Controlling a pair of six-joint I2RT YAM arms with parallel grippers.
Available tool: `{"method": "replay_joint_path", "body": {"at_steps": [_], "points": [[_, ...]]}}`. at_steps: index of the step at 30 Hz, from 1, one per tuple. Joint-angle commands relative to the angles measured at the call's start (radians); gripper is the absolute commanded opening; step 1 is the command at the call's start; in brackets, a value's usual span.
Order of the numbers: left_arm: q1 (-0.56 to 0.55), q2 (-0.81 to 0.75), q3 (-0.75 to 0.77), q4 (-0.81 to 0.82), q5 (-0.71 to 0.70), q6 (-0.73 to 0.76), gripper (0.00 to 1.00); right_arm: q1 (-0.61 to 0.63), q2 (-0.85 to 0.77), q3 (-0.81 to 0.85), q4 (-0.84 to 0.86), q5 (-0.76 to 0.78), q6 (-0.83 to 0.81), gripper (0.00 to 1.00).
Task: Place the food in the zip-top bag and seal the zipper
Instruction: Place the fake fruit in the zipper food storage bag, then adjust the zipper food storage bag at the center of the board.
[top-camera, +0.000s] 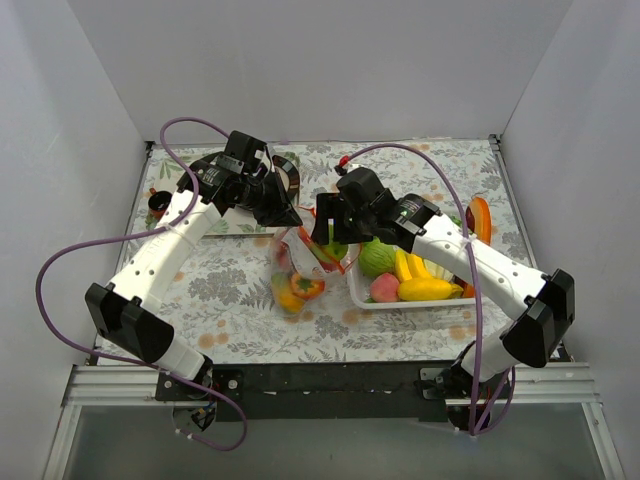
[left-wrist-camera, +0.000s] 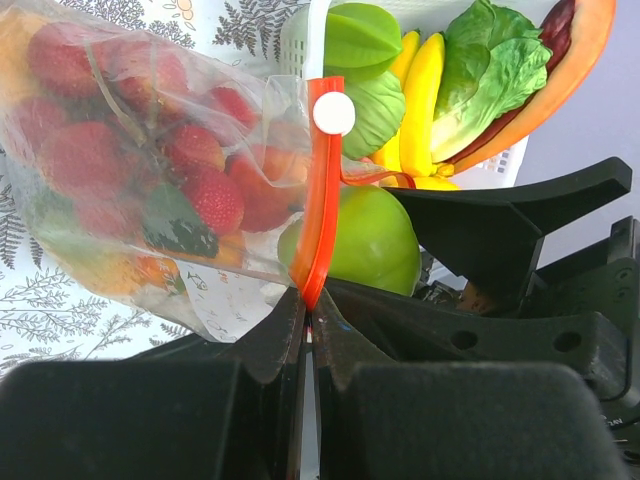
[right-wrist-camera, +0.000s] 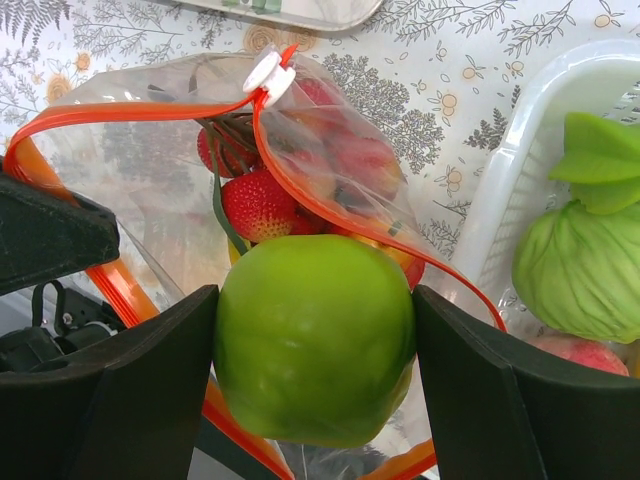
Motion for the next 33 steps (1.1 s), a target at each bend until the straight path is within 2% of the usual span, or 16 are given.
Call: {"method": "replay_joint_path", "body": {"at_steps": [1,5,8,12,14,22,26,28,31,33], "points": [[-0.004,-0.055,0.025,0.027,0.026,0.002,0.0,0.005,-0.046,0.011,0.03,-0.001,-0.012,0.8],[-0.005,-0.052,0.025,0.024,0.022,0.003,0.0,0.003,-0.06,0.016,0.044,-0.016,-0.04,0.92],[-0.004,-0.05,0.025,0.027,0.023,0.002,0.0,0.005,-0.077,0.02,0.052,-0.014,-0.055,0.96],[-0.005,-0.047,0.025,0.028,0.026,-0.001,0.0,0.003,-0.069,0.029,0.038,-0.011,-0.063,0.96],[-0.004,-0.044,0.026,0.027,0.026,0.0,0.0,0.002,-0.074,0.037,0.009,0.046,-0.058,0.96],[-0.004,-0.046,0.038,0.013,0.013,0.003,0.0,-0.072,-0.131,-0.036,-0.054,0.122,-0.087,0.83],[-0.004,-0.044,0.032,0.019,0.019,0.0,0.0,-0.075,-0.134,-0.106,-0.003,0.049,-0.109,0.73],[-0.004,-0.043,0.032,0.019,0.019,-0.001,0.0,-0.075,-0.118,-0.141,0.024,0.024,-0.109,0.71],[-0.004,-0.046,0.034,0.016,0.016,-0.003,0.0,-0.075,-0.103,-0.168,0.055,0.009,-0.107,0.62],[-0.004,-0.05,0.034,0.01,0.013,-0.004,0.0,-0.076,-0.086,-0.156,0.054,0.01,-0.106,0.47]]}}
